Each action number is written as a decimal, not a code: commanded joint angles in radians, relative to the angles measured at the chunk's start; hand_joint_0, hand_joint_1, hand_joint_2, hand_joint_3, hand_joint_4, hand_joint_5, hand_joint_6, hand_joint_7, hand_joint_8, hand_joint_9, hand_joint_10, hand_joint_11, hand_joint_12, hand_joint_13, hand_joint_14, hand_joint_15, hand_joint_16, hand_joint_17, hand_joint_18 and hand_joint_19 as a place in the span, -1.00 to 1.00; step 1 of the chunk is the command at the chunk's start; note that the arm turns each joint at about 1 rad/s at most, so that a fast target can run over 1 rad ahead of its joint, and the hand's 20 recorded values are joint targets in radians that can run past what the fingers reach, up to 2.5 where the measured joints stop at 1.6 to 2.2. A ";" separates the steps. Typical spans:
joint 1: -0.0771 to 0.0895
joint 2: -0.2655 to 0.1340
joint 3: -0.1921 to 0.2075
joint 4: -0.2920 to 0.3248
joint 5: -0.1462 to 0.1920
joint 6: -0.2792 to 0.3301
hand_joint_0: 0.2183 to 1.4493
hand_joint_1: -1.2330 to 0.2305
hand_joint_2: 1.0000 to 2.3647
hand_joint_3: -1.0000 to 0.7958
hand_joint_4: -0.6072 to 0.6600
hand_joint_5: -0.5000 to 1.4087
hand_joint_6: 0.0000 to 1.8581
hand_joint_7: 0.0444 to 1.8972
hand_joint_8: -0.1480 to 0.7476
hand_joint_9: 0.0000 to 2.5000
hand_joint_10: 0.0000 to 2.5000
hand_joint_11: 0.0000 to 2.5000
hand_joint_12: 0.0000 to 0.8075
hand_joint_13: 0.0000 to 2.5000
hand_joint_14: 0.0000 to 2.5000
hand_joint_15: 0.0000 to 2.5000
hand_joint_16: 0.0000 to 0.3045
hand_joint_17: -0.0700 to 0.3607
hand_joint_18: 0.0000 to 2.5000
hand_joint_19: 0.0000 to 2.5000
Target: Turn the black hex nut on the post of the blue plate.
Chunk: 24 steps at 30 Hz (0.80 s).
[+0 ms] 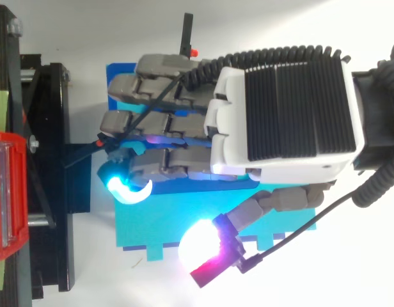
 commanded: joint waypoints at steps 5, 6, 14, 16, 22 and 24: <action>0.000 0.000 -0.015 -0.021 0.001 -0.001 -0.58 0.22 -1.00 -0.44 0.17 -0.71 -0.46 -0.28 -0.25 -0.89 -1.00 -1.00 -0.17 -0.93 -1.00 -1.00 -0.61 -0.06 -1.00 -0.96; -0.003 0.000 -0.015 -0.033 -0.002 -0.001 -0.58 0.22 -1.00 -0.44 0.17 -0.71 -0.46 -0.28 -0.25 -0.89 -1.00 -1.00 -0.17 -0.93 -1.00 -1.00 -0.61 -0.06 -1.00 -0.96; -0.016 0.002 -0.015 -0.064 -0.013 -0.001 -0.57 0.22 -1.00 -0.44 0.17 -0.71 -0.46 -0.28 -0.25 -0.89 -1.00 -1.00 -0.17 -0.93 -1.00 -1.00 -0.61 -0.06 -1.00 -0.96; -0.020 0.000 -0.015 -0.066 -0.021 -0.001 -0.58 0.22 -1.00 -0.44 0.17 -0.71 -0.46 -0.28 -0.25 -0.89 -1.00 -1.00 -0.17 -0.93 -1.00 -1.00 -0.61 -0.06 -1.00 -0.96; -0.037 0.000 -0.015 -0.066 -0.029 -0.004 -0.58 0.22 -1.00 -0.44 0.17 -0.71 -0.46 -0.28 -0.25 -0.89 -1.00 -1.00 -0.17 -0.93 -1.00 -1.00 -0.61 -0.06 -1.00 -0.96; -0.042 0.002 -0.016 -0.066 -0.033 -0.004 -0.57 0.22 -1.00 -0.44 0.17 -0.71 -0.46 -0.28 -0.25 -0.89 -1.00 -1.00 -0.17 -0.93 -1.00 -1.00 -0.61 -0.06 -1.00 -0.96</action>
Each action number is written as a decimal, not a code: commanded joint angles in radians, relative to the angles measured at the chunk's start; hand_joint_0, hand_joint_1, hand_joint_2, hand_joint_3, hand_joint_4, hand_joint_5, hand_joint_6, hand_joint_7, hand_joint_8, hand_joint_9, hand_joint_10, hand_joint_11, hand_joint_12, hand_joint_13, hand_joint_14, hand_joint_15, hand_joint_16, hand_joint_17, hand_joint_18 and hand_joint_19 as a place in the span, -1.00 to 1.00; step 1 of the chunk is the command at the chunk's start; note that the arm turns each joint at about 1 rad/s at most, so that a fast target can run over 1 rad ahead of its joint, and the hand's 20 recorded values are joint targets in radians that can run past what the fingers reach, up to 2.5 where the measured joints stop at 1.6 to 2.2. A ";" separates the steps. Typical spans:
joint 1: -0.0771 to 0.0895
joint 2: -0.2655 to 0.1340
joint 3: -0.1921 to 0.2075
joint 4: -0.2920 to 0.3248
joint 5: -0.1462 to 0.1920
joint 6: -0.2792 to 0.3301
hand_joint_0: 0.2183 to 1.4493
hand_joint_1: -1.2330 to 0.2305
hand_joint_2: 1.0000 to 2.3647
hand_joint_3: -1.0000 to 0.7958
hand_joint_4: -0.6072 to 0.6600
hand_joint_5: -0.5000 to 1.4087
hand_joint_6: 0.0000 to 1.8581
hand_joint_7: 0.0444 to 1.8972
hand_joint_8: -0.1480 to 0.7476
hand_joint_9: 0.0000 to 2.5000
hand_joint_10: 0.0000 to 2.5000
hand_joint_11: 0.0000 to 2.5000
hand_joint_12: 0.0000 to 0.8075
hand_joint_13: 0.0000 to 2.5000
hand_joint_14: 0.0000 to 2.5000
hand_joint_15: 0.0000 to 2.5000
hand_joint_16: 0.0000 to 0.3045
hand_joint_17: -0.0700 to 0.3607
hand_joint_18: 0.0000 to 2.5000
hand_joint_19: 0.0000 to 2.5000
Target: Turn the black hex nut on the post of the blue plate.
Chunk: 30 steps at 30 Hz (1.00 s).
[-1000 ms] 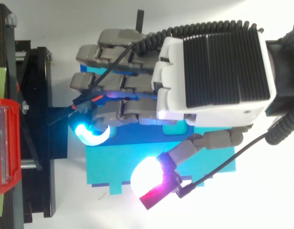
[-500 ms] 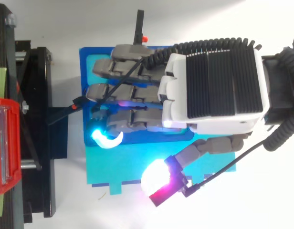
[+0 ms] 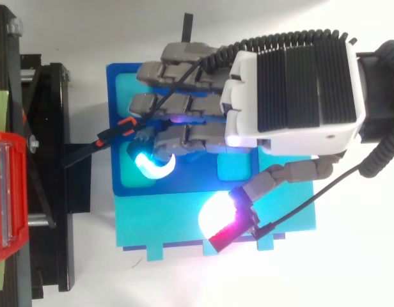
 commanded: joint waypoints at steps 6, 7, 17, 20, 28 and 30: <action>-0.028 -0.001 0.000 0.003 -0.018 -0.002 -0.57 0.19 -1.00 -0.44 0.18 -0.71 -0.46 -0.29 -0.24 -0.87 -1.00 -1.00 -0.16 -0.90 -1.00 -1.00 -0.61 -0.05 -1.00 -0.98; -0.029 -0.001 0.000 0.003 -0.020 -0.004 -0.57 0.19 -1.00 -0.44 0.18 -0.71 -0.46 -0.30 -0.24 -0.87 -1.00 -1.00 -0.16 -0.90 -1.00 -1.00 -0.61 -0.05 -1.00 -0.98; -0.065 0.001 0.000 0.006 -0.067 -0.020 -0.57 0.19 -1.00 -0.44 0.18 -0.71 -0.46 -0.30 -0.24 -0.87 -1.00 -1.00 -0.16 -0.90 -1.00 -1.00 -0.61 -0.06 -1.00 -0.98; -0.075 -0.001 0.000 0.006 -0.079 -0.022 -0.57 0.19 -1.00 -0.44 0.18 -0.71 -0.46 -0.30 -0.24 -0.87 -1.00 -1.00 -0.16 -0.90 -1.00 -1.00 -0.61 -0.06 -1.00 -0.98; -0.117 -0.001 0.000 0.006 -0.121 -0.024 -0.57 0.19 -1.00 -0.44 0.18 -0.71 -0.46 -0.29 -0.24 -0.87 -1.00 -1.00 -0.16 -0.90 -1.00 -1.00 -0.61 -0.06 -1.00 -0.98; -0.131 -0.001 0.000 0.006 -0.145 -0.024 -0.57 0.19 -1.00 -0.44 0.18 -0.71 -0.46 -0.29 -0.24 -0.87 -1.00 -1.00 -0.16 -0.90 -1.00 -1.00 -0.61 -0.06 -1.00 -0.98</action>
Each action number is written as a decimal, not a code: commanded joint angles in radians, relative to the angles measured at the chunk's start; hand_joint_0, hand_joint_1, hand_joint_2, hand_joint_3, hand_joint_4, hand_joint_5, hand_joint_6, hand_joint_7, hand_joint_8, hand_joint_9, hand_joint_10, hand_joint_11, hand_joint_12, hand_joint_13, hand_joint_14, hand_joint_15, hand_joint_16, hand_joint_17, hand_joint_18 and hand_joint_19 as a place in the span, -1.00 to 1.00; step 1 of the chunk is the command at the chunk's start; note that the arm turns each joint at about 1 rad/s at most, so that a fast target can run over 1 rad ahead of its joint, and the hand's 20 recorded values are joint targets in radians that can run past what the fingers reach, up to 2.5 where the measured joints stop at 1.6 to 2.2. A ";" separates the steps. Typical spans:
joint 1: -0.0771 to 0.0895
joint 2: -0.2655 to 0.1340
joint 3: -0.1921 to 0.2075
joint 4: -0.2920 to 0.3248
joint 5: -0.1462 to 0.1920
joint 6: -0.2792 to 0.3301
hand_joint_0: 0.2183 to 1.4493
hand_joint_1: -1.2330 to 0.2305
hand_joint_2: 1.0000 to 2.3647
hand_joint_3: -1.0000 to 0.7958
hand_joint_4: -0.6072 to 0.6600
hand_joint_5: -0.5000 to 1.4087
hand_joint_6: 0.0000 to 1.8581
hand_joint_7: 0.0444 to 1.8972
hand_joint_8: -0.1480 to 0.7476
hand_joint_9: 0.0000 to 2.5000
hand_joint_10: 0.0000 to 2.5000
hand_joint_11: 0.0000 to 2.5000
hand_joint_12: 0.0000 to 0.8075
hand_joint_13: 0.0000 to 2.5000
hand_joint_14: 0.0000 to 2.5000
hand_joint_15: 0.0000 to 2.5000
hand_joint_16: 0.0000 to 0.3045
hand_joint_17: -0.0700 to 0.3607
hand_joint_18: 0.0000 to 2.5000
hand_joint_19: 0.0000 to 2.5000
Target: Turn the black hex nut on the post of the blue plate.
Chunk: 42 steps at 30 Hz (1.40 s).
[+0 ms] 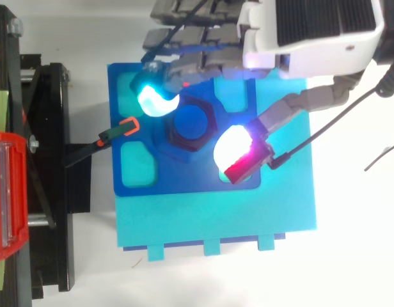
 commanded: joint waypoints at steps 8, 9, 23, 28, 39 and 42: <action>-0.040 0.000 0.001 0.035 -0.061 0.000 -0.57 0.19 -1.00 -0.44 0.18 -0.71 -0.46 -0.30 -0.24 -0.87 -1.00 -1.00 -0.16 -0.90 -1.00 -1.00 -0.61 -0.05 -1.00 -0.98; -0.040 0.000 0.001 0.040 -0.062 0.000 -0.57 0.19 -1.00 -0.44 0.18 -0.71 -0.46 -0.30 -0.24 -0.87 -1.00 -1.00 -0.16 -0.90 -1.00 -1.00 -0.61 -0.05 -1.00 -0.97; -0.007 0.000 0.039 0.061 -0.045 0.000 -0.57 0.19 -1.00 -0.44 0.18 -0.71 -0.46 -0.30 -0.24 -0.87 -1.00 -1.00 -0.16 -0.90 -1.00 -1.00 -0.61 -0.05 -1.00 -0.97; 0.029 -0.002 0.039 0.061 -0.007 -0.002 -0.57 0.19 -1.00 -0.44 0.18 -0.71 -0.46 -0.30 -0.24 -0.87 -1.00 -1.00 -0.16 -0.90 -1.00 -1.00 -0.61 -0.06 -1.00 -0.98; 0.108 -0.002 0.039 0.012 0.090 -0.008 -0.57 0.19 -1.00 -0.44 0.18 -0.71 -0.46 -0.30 -0.24 -0.87 -1.00 -1.00 -0.16 -0.88 -1.00 -1.00 -0.61 -0.05 -1.00 -0.97; 0.116 0.000 0.039 -0.021 0.085 -0.037 -0.57 0.19 -1.00 -0.44 0.18 -0.71 -0.46 -0.30 -0.24 -0.87 -1.00 -1.00 -0.16 -0.88 -1.00 -1.00 -0.61 -0.05 -1.00 -0.97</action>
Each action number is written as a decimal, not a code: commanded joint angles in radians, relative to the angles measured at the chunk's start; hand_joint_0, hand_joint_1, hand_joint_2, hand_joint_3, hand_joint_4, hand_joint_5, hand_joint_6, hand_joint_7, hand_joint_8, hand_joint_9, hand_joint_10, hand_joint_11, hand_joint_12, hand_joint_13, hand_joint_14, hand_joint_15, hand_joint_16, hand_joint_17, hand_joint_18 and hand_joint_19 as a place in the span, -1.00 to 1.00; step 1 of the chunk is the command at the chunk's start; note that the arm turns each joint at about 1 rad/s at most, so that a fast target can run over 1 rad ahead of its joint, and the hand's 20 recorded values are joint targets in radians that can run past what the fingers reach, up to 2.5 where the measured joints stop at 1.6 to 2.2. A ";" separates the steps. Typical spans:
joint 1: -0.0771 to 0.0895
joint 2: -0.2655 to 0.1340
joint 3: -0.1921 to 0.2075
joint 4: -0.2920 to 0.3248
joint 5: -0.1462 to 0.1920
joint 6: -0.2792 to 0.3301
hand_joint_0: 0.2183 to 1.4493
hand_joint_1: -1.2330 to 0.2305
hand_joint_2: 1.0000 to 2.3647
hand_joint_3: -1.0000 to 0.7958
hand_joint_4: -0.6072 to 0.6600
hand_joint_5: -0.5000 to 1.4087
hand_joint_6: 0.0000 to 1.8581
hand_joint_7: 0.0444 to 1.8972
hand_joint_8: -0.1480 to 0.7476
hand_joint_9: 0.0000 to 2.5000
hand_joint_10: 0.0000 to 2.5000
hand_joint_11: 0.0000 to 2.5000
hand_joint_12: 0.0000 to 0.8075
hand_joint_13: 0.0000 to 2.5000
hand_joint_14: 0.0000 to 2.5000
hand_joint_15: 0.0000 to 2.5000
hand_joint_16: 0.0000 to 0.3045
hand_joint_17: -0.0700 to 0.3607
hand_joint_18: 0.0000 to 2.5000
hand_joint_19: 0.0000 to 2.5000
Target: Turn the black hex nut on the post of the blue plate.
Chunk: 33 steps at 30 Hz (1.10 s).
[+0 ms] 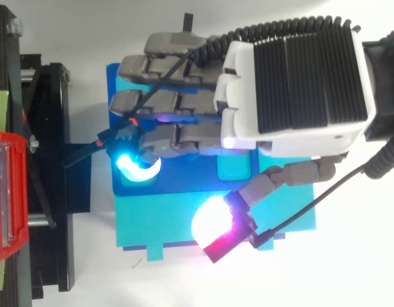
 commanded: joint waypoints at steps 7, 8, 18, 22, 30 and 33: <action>0.005 0.000 -0.002 -0.089 0.001 -0.107 -0.57 0.19 -1.00 -0.44 0.18 -0.71 -0.46 -0.30 -0.24 -0.87 -1.00 -1.00 -0.16 -0.87 -1.00 -1.00 -0.61 -0.05 -1.00 -0.96; 0.004 0.000 0.000 -0.089 0.002 -0.107 -0.57 0.19 -1.00 -0.44 0.18 -0.71 -0.46 -0.30 -0.24 -0.87 -1.00 -1.00 -0.16 -0.87 -1.00 -1.00 -0.61 -0.05 -1.00 -0.96; -0.013 0.000 0.000 -0.092 0.001 -0.081 -0.57 0.19 -1.00 -0.44 0.18 -0.71 -0.46 -0.30 -0.24 -0.87 -1.00 -1.00 -0.16 -0.87 -1.00 -1.00 -0.61 -0.05 -1.00 -0.95; -0.025 0.000 0.000 -0.093 -0.004 -0.082 -0.57 0.19 -1.00 -0.44 0.18 -0.71 -0.46 -0.30 -0.24 -0.87 -1.00 -1.00 -0.16 -0.87 -1.00 -1.00 -0.61 -0.05 -1.00 -0.95; -0.042 0.000 -0.002 -0.095 -0.013 -0.085 -0.57 0.19 -1.00 -0.44 0.17 -0.71 -0.46 -0.30 -0.24 -0.87 -1.00 -1.00 -0.16 -0.86 -1.00 -1.00 -0.61 -0.06 -1.00 -0.95; -0.055 0.000 0.000 -0.093 -0.024 -0.096 -0.57 0.19 -1.00 -0.44 0.17 -0.71 -0.46 -0.30 -0.24 -0.87 -1.00 -1.00 -0.16 -0.86 -1.00 -1.00 -0.61 -0.06 -1.00 -0.95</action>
